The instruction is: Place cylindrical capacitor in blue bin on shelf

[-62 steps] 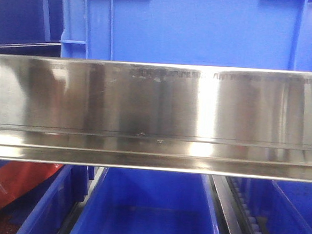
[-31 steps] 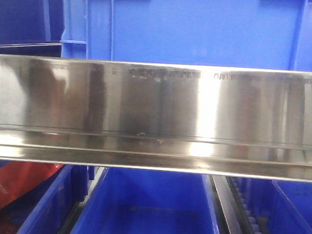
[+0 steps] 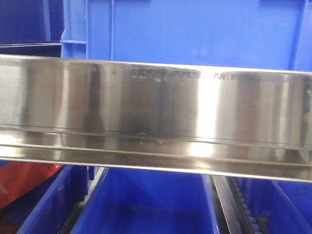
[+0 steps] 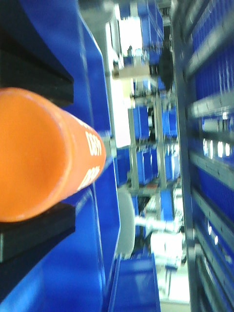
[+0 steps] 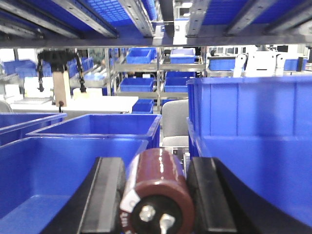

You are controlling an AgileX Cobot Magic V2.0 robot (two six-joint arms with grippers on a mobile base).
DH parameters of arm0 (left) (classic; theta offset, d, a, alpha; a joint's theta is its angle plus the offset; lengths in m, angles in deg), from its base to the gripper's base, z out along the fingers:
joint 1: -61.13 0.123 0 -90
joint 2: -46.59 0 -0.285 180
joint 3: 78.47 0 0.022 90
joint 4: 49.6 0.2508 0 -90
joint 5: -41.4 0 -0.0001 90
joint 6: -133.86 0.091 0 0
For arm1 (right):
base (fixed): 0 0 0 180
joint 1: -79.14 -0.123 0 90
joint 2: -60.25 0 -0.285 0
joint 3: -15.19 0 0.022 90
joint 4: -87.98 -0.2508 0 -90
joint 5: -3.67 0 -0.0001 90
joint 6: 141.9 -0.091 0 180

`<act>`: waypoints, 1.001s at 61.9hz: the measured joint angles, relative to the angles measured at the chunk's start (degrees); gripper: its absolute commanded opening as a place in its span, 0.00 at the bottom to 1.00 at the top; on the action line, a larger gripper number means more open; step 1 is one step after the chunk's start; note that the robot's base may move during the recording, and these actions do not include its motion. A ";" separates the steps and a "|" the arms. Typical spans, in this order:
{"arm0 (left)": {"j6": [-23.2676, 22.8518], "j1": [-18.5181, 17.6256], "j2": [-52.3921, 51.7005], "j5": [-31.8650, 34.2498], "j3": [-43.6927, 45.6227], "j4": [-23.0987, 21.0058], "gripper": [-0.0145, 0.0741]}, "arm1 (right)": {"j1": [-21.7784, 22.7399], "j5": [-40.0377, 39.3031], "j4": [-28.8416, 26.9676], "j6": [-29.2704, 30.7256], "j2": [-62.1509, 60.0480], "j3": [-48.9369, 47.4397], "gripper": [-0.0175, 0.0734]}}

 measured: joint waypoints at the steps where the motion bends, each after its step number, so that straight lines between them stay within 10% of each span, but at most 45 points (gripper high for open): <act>1: 0.00 -0.49 1.05 0.11 0.83 -0.01 0.04 | -0.23 -0.11 0.14 0.00 0.84 -0.62 0.01; 26: 0.13 -14.92 29.24 0.77 20.16 0.37 0.04 | -14.40 -1.58 0.21 0.34 25.82 -16.66 0.01; 50: 0.13 -19.52 40.60 3.13 23.72 -5.93 0.04 | -19.75 -3.98 0.21 0.46 38.38 -19.23 0.02; 62: 0.13 -19.52 40.77 3.13 23.76 -6.28 0.32 | -19.75 -4.30 0.21 0.46 38.59 -19.26 0.36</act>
